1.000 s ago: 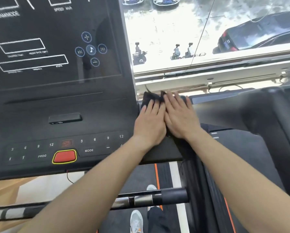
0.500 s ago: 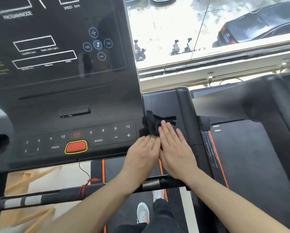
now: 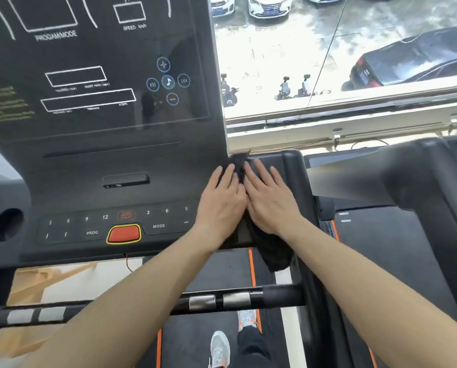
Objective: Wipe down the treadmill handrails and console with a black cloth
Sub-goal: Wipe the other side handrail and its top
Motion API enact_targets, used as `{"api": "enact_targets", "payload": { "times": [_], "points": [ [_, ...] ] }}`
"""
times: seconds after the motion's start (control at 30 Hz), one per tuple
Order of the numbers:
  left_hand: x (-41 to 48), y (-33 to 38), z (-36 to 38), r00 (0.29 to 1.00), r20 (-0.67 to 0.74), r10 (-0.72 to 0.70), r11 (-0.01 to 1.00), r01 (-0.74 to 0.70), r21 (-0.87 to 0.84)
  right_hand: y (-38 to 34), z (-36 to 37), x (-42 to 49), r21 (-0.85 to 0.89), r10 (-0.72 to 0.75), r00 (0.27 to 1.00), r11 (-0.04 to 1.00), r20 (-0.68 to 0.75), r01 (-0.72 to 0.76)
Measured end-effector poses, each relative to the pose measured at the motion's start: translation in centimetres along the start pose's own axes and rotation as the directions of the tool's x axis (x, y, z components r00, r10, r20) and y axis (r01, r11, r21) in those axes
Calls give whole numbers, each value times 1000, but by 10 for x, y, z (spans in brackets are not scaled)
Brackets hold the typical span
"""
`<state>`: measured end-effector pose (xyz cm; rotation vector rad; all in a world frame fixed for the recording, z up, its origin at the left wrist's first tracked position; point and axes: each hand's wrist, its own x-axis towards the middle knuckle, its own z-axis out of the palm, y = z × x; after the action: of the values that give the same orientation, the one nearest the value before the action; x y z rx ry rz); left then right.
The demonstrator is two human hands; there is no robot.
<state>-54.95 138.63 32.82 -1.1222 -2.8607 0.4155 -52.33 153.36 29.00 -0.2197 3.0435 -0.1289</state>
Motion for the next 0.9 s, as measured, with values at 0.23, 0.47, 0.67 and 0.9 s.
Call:
{"api": "enact_targets", "payload": {
  "times": [0.23,0.47,0.67,0.9],
  "points": [
    [50,2,-24,988,131,-77,985,55,164,14,-14,51,-8,-52,993,999,106,53],
    [-47,22,1,993,-46,105,994,-106,-8,-27,14,-50,102,-51,999,993,-8,51],
    [-100,20,7,978,-107,178,955,-198,-219,-57,26,-116,53,-58,995,997,-77,62],
    [-169,9,-40,963,-144,-226,551,4,-835,-141,-45,-175,807,446,887,563,-116,-177]
  ]
}}
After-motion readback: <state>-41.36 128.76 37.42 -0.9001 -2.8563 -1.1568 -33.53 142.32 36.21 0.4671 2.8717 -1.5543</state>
